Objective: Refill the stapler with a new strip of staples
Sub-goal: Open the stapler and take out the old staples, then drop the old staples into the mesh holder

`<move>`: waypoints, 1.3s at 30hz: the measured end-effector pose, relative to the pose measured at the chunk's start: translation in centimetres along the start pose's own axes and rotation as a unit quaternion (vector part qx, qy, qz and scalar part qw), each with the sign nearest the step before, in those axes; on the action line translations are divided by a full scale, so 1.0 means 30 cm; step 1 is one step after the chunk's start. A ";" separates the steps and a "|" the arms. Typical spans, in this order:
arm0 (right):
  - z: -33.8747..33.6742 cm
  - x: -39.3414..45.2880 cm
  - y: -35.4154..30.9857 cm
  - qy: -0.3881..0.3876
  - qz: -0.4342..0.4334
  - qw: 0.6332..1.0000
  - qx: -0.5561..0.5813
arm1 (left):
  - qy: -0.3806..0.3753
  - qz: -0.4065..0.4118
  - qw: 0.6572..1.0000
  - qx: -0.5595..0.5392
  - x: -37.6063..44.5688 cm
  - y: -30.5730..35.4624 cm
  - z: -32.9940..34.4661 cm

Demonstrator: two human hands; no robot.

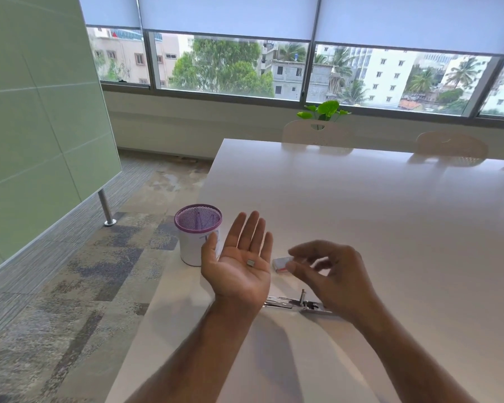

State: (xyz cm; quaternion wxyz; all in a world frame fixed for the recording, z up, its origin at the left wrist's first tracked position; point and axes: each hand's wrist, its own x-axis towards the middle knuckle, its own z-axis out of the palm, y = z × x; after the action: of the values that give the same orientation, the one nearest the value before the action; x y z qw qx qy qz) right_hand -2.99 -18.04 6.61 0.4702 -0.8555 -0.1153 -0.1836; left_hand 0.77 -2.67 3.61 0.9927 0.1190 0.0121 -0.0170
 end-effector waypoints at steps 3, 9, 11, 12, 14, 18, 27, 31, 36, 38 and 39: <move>0.059 0.016 -0.063 -0.032 -0.049 0.998 -0.016 | -0.027 0.001 0.999 0.027 -0.011 0.004 0.010; 0.137 0.067 -0.099 -0.071 -0.098 0.985 -0.120 | -0.049 -0.006 0.999 0.014 -0.043 0.034 0.040; 0.142 0.070 -0.105 -0.082 -0.119 0.979 -0.143 | -0.043 -0.004 0.999 0.015 -0.049 0.038 0.048; 0.143 0.069 -0.111 -0.087 -0.132 0.976 -0.152 | -0.038 -0.003 0.999 0.025 -0.050 0.038 0.051; 0.143 0.068 -0.125 -0.091 -0.156 0.969 -0.170 | -0.022 0.000 0.998 0.056 -0.047 0.038 0.054; 0.138 0.091 -0.153 -0.095 -0.165 0.970 -0.152 | -0.015 0.023 0.995 0.099 -0.035 0.044 0.056; 0.165 0.283 -0.230 -0.026 -0.124 0.989 -0.078 | -0.058 0.216 0.674 0.704 0.032 0.060 -0.063; 0.254 0.353 -0.239 -0.087 -0.120 0.978 -0.147 | -0.093 0.158 0.492 0.851 0.050 0.050 -0.119; 0.348 0.382 -0.225 -0.138 -0.117 0.958 -0.224 | -0.111 0.125 0.403 0.899 0.051 0.046 -0.128; 0.368 0.387 -0.222 -0.145 -0.120 0.949 -0.254 | -0.108 0.119 0.397 0.904 0.051 0.046 -0.128; 0.374 0.390 -0.221 -0.149 -0.121 0.945 -0.265 | -0.107 0.117 0.393 0.906 0.053 0.046 -0.129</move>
State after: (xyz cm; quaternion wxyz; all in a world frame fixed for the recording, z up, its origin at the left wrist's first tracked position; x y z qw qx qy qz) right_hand 7.46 -4.72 11.10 0.1781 -0.9463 -0.2342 -0.1338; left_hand 2.32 -0.45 0.12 0.2854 0.9456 -0.1306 0.0855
